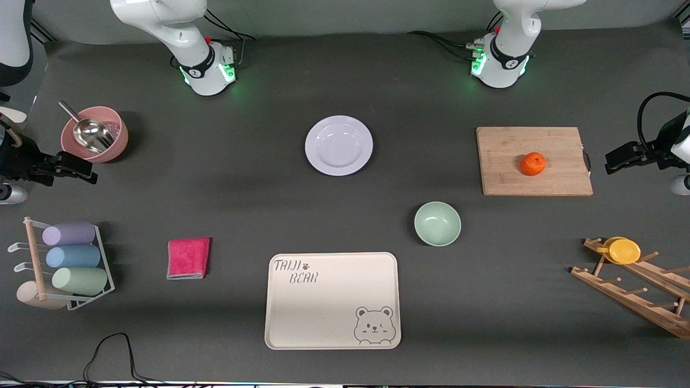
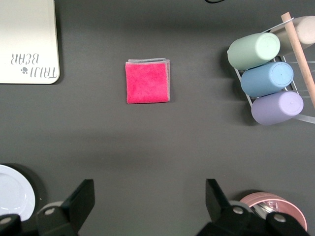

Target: Place orange and plate with both arms

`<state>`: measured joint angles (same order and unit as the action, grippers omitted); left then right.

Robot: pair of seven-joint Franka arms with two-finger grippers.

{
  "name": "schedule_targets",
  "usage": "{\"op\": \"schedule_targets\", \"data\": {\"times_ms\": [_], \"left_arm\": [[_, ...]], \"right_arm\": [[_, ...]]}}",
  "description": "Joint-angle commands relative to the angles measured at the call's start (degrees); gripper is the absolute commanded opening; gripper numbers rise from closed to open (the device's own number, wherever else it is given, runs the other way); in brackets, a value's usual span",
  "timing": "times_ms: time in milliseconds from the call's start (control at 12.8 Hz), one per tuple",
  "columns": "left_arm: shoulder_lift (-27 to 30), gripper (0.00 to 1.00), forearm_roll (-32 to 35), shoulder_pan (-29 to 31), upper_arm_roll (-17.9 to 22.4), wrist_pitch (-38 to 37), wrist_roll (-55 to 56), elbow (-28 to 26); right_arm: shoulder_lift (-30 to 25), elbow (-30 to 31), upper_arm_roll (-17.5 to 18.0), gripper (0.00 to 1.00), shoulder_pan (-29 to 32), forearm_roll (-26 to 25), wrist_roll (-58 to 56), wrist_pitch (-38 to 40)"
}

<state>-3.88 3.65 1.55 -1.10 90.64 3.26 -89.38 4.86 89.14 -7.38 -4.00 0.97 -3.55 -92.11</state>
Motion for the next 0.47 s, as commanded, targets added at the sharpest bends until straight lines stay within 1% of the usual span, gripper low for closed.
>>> {"op": "schedule_targets", "data": {"times_ms": [0, 389], "left_arm": [[-0.61, 1.0, -0.14, -0.67, 0.74, -1.77, -0.7, 1.75], [-0.69, 1.0, -0.23, -1.37, 1.01, -1.87, 0.61, 1.75]], "right_arm": [[-0.12, -0.11, -0.09, 1.0, -0.57, -1.32, 1.53, 0.7], [-0.12, -0.11, -0.09, 1.0, -0.57, -1.32, 1.53, 0.7]]}}
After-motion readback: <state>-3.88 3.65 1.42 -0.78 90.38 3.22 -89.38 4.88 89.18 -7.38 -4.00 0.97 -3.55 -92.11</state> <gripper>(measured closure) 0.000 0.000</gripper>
